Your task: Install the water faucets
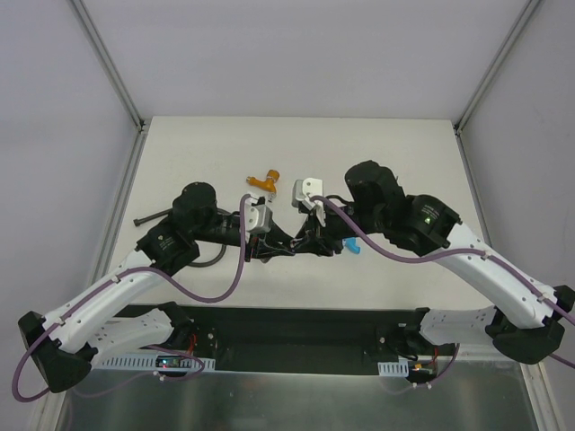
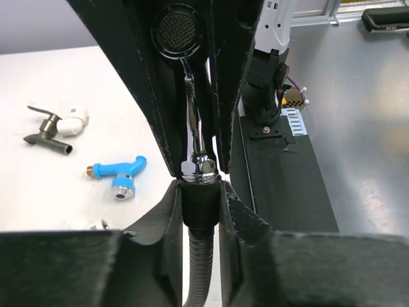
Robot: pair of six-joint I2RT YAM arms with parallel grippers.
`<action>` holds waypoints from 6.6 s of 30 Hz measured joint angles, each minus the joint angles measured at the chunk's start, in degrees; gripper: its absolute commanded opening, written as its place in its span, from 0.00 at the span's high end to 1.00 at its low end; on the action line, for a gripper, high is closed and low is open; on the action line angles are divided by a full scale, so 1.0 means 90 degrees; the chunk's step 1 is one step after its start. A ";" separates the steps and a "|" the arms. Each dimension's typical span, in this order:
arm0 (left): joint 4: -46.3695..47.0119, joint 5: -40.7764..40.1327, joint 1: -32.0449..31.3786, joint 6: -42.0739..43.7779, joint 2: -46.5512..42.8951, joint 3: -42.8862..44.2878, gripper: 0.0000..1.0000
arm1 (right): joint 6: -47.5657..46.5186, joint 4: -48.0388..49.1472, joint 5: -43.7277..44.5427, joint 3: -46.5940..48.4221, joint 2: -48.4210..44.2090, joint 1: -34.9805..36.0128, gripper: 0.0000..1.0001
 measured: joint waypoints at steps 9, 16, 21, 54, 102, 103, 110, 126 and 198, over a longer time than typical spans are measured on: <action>-0.0073 -0.0243 -0.0007 -0.0034 0.0019 0.0002 1.00 | 0.0182 0.0000 0.0085 0.0000 0.0058 -0.0015 0.98; -0.0413 -0.1294 -0.0270 0.0250 -0.0182 -0.0029 1.00 | 0.1163 0.0170 0.0544 0.0000 0.0238 -0.0012 0.98; -0.0505 -0.2310 -0.0624 0.0593 -0.0359 -0.0131 1.00 | 0.2089 0.0357 0.0940 -0.0063 0.0325 -0.0012 0.98; 0.0493 -0.4935 -0.1348 0.1377 -0.0952 -0.0787 0.27 | 0.3757 0.1535 0.2263 -0.0794 0.0454 -0.0418 0.98; -0.0656 -0.0602 -0.0165 -0.0007 0.0194 0.0342 1.00 | 0.0231 0.0733 -0.0593 -0.0661 -0.0206 -0.0357 0.98; -0.0680 -0.0692 -0.0165 -0.0005 0.0194 0.0342 1.00 | 0.0367 0.0731 -0.0481 -0.0634 -0.0168 -0.0340 0.98; -0.0988 -0.1518 -0.0187 0.0221 0.0177 0.0342 1.00 | 0.1770 0.0957 0.0338 -0.0612 0.0121 -0.0301 0.98; -0.1195 -0.5916 -0.1620 0.1348 -0.0024 -0.0272 1.00 | 0.4692 0.1654 0.1797 -0.0993 0.0816 -0.0272 0.98; -0.0663 -0.0304 -0.0498 -0.0410 0.0838 0.0321 1.00 | -0.0840 0.0376 -0.0627 -0.0971 -0.0427 -0.0255 0.98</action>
